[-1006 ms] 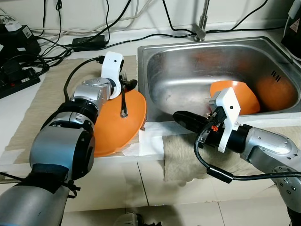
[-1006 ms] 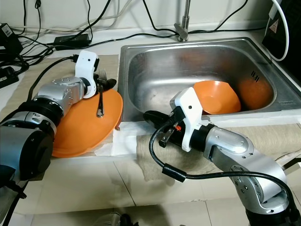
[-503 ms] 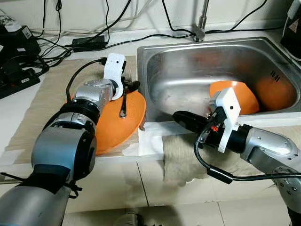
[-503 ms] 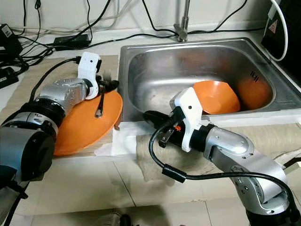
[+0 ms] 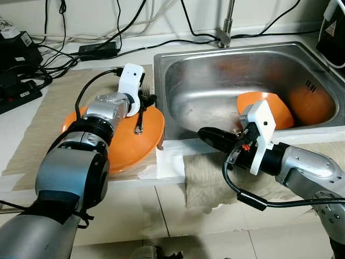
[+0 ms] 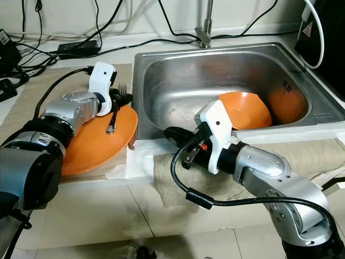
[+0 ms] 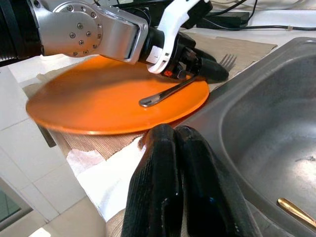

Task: Kitchen organization

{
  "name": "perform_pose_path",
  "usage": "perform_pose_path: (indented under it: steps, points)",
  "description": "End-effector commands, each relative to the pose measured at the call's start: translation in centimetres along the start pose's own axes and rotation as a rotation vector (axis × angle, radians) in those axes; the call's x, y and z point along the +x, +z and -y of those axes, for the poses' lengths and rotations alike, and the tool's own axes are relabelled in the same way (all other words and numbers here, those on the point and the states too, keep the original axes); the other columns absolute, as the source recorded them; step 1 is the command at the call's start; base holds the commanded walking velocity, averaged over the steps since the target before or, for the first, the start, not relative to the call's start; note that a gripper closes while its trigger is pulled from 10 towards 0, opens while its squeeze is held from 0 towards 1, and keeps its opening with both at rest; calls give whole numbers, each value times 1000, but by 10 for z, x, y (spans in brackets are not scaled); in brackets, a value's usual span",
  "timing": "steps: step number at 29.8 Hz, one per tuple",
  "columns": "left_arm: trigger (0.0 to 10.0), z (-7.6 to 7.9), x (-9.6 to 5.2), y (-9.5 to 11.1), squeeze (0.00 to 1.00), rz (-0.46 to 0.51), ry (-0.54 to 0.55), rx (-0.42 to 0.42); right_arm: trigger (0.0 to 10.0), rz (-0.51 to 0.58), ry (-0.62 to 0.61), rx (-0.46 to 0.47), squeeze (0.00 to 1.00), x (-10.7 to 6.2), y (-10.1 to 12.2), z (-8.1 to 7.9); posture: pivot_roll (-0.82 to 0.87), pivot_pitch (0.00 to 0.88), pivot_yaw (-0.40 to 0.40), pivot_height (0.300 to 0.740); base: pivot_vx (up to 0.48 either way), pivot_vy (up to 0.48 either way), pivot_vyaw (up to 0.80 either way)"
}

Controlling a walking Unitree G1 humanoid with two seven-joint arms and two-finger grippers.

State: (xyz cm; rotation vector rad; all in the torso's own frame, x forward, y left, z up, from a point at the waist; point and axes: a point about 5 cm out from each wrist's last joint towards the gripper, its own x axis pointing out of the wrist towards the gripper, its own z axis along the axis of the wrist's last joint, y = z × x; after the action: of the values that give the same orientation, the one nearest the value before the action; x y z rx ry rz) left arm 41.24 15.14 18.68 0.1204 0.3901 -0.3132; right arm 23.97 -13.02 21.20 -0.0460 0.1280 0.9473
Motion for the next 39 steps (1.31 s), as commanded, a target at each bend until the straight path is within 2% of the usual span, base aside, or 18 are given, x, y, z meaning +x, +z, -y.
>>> perform_pose_path:
  steps: [1,12,17,27,28,30,31,33,34,35,39]
  points:
    - [0,-8,-2,-14,16,-44,32,-19,10000,1,3,-14,0,-1,4,-1,-71,70,86,740,0,0,0]
    - [0,-13,-5,3,31,43,34,-60,10000,0,1,-16,0,-1,4,0,-68,71,83,740,0,0,0]
    - [0,-17,-9,21,51,110,23,-87,10000,-2,1,-16,0,-1,4,0,-66,69,80,740,0,0,0]
    - [0,-22,-15,37,78,173,-10,-137,10000,-5,1,-15,0,-1,3,1,-60,74,78,740,0,0,0]
    - [0,-23,-16,37,82,177,-17,-136,10000,-5,2,-15,0,-1,3,1,-59,74,78,740,0,0,0]
    - [0,-26,-19,39,20,189,5,-79,10000,-3,3,-14,0,-1,2,1,-53,71,77,740,0,0,0]
    - [0,-28,-20,39,20,194,11,-57,10000,-3,3,-13,0,-1,2,0,-53,71,77,740,0,0,0]
    - [0,-28,-20,38,16,187,9,-56,10000,-2,3,-12,0,-1,2,0,-47,68,75,740,0,0,0]
    - [2314,-29,-20,36,16,181,5,-61,10000,-1,4,-11,0,-1,2,0,-44,64,73,740,0,0,0]
    - [10000,-30,-22,29,20,179,5,-38,10000,7,5,-4,0,1,1,0,-35,57,69,740,0,0,0]
    - [10000,-36,-32,20,0,198,21,-93,10000,9,3,-1,0,1,-1,2,-18,40,48,740,0,0,0]
